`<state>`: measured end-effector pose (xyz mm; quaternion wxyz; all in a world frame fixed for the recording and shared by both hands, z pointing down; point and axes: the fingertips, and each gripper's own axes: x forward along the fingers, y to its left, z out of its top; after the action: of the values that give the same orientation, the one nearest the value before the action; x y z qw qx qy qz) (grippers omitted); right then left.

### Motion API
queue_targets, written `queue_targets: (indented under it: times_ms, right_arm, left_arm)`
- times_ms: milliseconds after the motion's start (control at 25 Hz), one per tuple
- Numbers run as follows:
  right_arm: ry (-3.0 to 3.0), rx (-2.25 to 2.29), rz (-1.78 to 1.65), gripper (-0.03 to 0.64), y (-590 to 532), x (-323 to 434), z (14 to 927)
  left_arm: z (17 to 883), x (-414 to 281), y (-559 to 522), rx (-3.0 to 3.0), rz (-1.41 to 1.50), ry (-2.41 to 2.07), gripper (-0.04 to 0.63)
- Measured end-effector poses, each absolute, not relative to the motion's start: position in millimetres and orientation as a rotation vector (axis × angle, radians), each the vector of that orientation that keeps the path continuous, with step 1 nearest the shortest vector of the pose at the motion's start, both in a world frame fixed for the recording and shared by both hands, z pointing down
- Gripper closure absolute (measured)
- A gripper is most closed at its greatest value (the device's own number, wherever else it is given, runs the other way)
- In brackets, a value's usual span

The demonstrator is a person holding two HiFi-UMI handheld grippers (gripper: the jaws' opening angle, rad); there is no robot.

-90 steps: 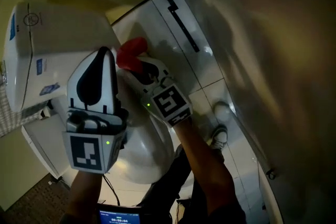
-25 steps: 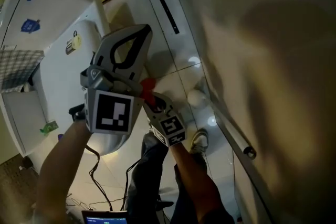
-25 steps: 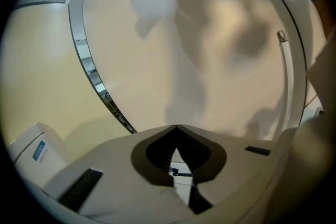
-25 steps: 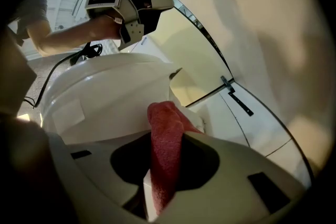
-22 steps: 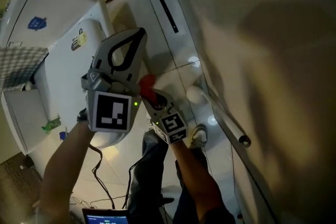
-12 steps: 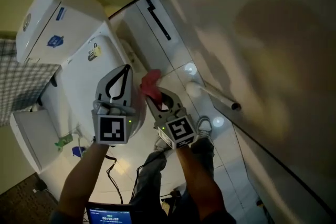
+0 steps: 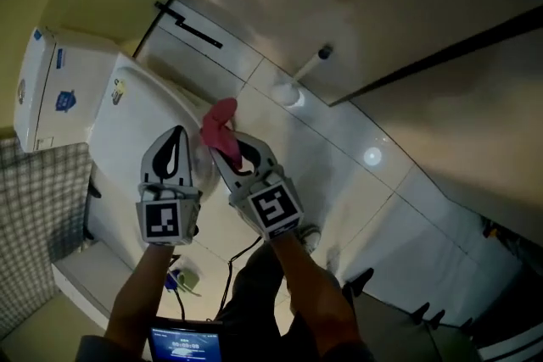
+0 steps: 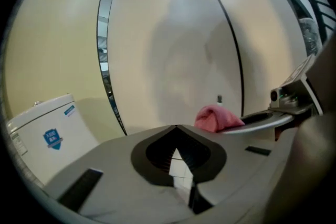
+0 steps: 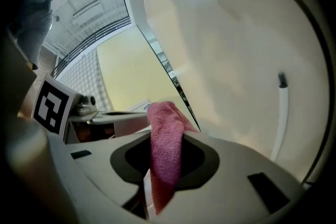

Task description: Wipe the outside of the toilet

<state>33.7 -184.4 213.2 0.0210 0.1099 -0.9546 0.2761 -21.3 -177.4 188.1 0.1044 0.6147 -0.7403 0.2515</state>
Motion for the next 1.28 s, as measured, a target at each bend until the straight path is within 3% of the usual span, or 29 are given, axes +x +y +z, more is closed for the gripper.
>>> queue_targets:
  times_ms: [320, 600, 960, 1280]
  right_arm:
    - [-2.974, 0.532, 0.882, 0.526, -128.4, 125.5, 253.6]
    - [-2.98, 0.664, 0.965, 0.526, -75.6, 130.5, 330.0]
    - [-3.02, 0.781, 1.013, 0.526, -43.9, 57.1, 434.2]
    - [-3.058, 0.722, 0.969, 0.526, 40.0, 34.5, 455.6]
  left_arm:
    - [232.1, 95.9, -120.2, 1.984, 0.642, -2.029, 0.583]
    - [290.3, 141.2, -44.4, 2.091, 0.682, -1.834, 0.584]
    - [392.6, 109.1, 37.3, 2.285, 0.826, -1.698, 0.584]
    - [423.0, 53.7, 79.3, 2.212, 0.866, -1.793, 0.584]
